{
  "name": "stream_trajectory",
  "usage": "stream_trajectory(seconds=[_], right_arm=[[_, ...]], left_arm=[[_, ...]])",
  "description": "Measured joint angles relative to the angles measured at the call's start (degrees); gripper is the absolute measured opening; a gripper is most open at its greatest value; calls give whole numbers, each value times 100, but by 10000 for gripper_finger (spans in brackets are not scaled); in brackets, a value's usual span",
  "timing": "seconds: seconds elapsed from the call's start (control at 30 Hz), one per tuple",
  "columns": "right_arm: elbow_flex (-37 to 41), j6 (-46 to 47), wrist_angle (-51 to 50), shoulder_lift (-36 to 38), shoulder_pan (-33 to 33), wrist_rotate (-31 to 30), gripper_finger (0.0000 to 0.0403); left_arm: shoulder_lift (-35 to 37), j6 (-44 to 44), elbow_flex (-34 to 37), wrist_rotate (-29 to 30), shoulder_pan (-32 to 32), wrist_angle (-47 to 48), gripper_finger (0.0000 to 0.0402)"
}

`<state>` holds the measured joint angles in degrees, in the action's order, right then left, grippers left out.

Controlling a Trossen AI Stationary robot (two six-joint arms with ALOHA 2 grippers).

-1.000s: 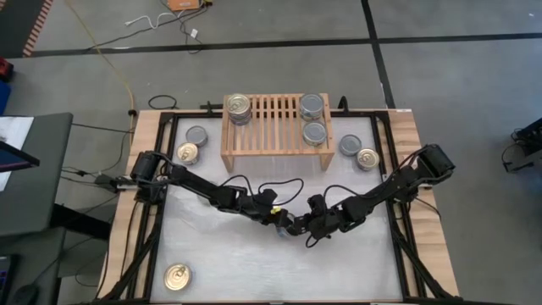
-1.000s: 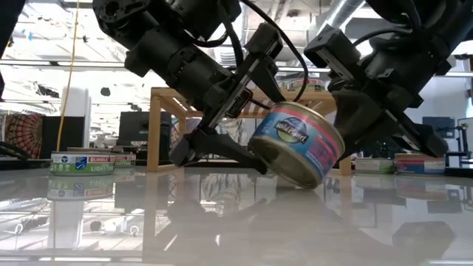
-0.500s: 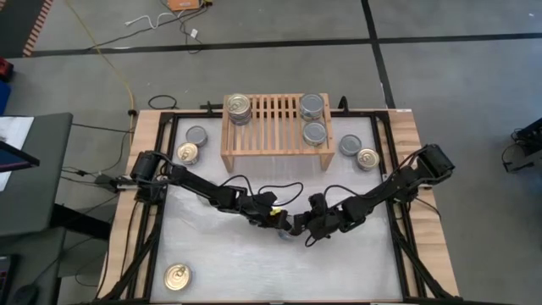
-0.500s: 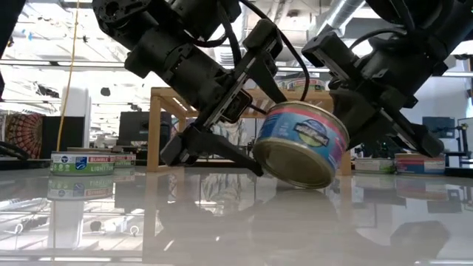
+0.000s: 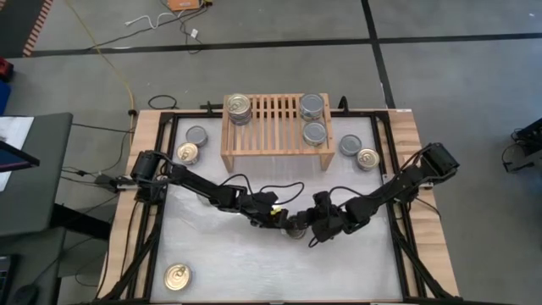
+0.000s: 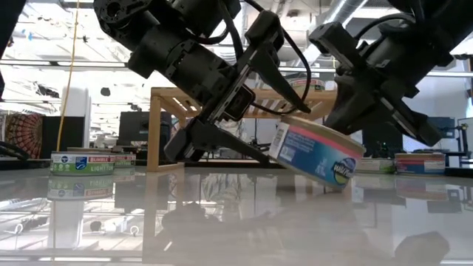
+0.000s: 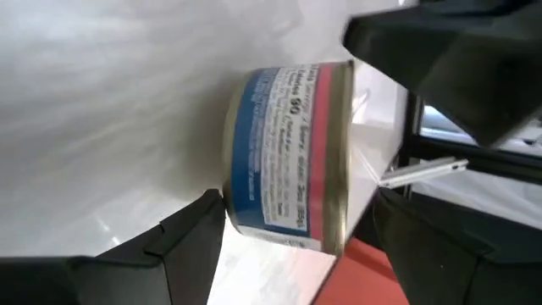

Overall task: Stack canned seafood by type on shelf
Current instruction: Put the blue-pink tuna can on the shelf aligned with the other blue-pink tuna cans

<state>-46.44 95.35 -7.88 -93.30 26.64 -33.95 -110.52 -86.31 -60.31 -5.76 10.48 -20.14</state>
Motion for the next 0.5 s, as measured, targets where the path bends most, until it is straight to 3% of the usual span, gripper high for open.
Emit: stream_trajectory(seconds=[0.27, 0.5], right_arm=[[-4, 0, -4, -39, 37, 85, 10], [-4, -129, -369, 144, 73, 204, 24]], left_arm=[[0, 104, 0, 441, -22, 140, 286], [25, 358, 7, 450, -130, 295, 286]])
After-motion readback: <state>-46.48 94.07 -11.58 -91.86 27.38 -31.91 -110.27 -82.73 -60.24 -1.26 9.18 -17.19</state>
